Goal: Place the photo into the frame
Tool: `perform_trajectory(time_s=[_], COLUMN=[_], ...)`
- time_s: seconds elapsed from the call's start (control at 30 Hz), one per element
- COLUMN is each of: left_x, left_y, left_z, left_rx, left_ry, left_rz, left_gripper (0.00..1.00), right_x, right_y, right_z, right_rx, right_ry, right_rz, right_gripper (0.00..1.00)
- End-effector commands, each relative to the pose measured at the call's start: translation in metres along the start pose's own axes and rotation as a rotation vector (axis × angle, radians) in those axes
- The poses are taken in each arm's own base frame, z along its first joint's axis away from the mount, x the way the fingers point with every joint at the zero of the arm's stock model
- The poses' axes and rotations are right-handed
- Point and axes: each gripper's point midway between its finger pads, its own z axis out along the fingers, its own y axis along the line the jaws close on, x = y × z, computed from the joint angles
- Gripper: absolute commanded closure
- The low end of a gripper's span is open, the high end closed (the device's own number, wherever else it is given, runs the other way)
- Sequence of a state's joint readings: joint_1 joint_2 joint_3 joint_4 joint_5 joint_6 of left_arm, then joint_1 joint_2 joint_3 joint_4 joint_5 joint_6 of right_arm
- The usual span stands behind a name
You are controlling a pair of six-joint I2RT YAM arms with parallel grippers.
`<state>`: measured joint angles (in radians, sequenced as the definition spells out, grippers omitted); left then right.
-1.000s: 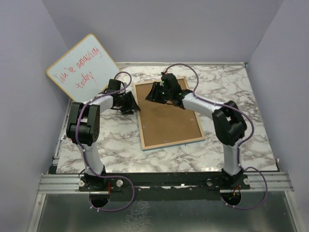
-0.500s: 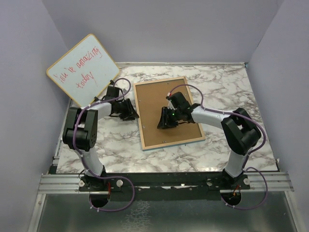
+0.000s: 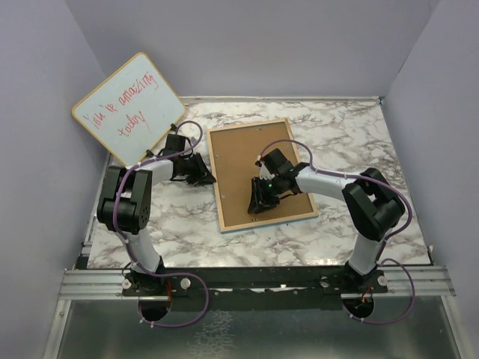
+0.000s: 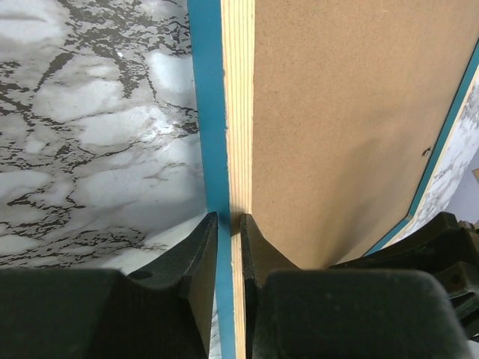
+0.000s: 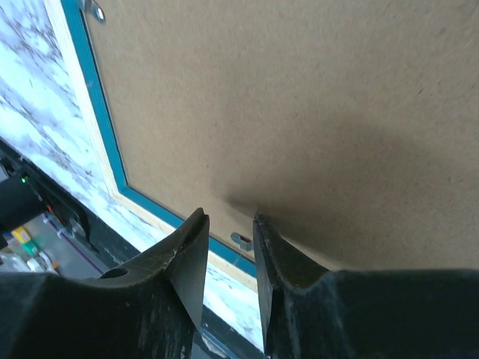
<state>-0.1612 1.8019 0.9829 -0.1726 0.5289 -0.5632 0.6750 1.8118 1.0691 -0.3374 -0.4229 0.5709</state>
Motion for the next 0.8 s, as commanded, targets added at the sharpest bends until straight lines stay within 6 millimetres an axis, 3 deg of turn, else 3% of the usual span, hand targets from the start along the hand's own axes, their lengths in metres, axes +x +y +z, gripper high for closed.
perform_trajectory(time_s=[0.0,0.2,0.57,0.77], left_x=[0.032,0.034,0.036,0.036], left_y=[0.040,0.044,0.047,0.048], left_z=[0.016,0.018,0.021,0.021], left_rx=[-0.140,-0.150,-0.153,-0.153], left_ry=[0.082,0.089,0.100,0.103], left_rz=[-0.038,-0.041,-0.043,-0.043], left_gripper=[0.83,0.84,0.85,0.85], right_x=[0.041,0.048,0.036,0.053], right_y=[-0.014,-0.009,-0.003,-0.016], right_z=[-0.005,-0.001,0.014,0.011], right_rx=[0.031,-0.007,-0.020,0.020], right_ry=[0.154,0.205,0.189,0.237], right_rz=[-0.013,-0.027,-0.019,-0.027], right_gripper=[0.65,0.65,0.65,0.66])
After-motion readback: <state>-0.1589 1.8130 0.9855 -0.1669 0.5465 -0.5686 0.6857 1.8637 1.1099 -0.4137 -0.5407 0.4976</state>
